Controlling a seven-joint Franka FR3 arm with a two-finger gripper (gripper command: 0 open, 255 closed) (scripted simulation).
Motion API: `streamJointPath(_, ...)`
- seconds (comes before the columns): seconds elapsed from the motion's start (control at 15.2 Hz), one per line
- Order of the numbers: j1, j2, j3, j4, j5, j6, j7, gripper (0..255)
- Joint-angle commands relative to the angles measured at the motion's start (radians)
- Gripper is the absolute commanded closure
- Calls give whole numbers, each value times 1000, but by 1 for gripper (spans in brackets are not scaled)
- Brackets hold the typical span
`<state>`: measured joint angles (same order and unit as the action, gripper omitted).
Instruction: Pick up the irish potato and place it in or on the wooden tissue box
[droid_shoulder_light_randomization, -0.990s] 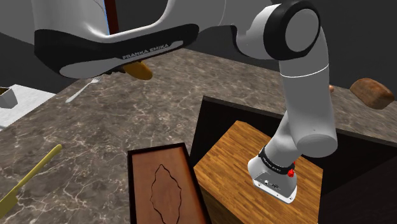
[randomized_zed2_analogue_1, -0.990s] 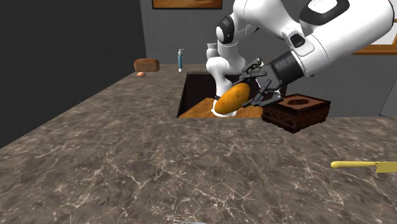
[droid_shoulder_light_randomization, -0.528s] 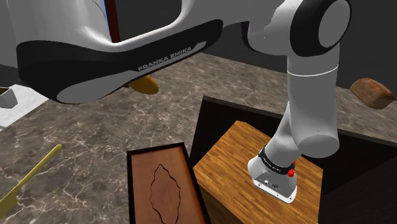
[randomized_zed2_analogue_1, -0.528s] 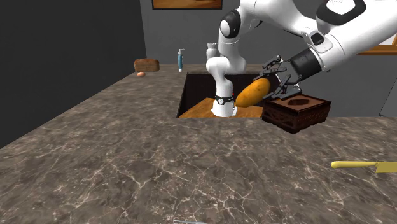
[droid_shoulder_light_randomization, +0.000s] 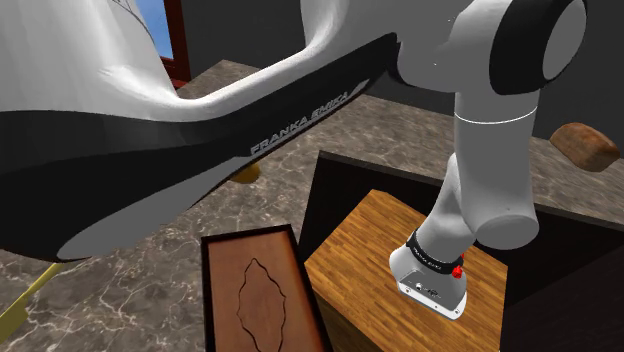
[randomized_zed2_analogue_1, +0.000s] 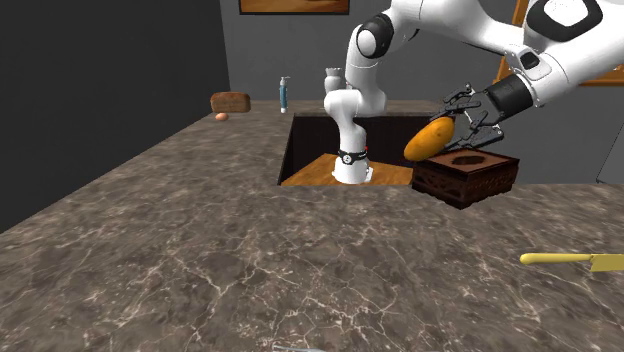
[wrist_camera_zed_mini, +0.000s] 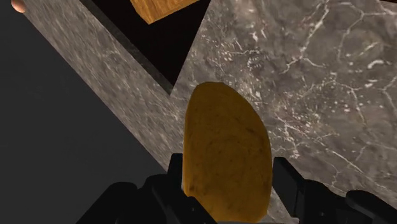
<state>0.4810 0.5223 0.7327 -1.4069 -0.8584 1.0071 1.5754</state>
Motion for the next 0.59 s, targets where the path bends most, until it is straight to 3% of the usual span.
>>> streamJointPath(0.0,27,-2,14,-8,30,-20,45,255)
streamJointPath(0.53,187,52,49,73,118,-131,211,255)
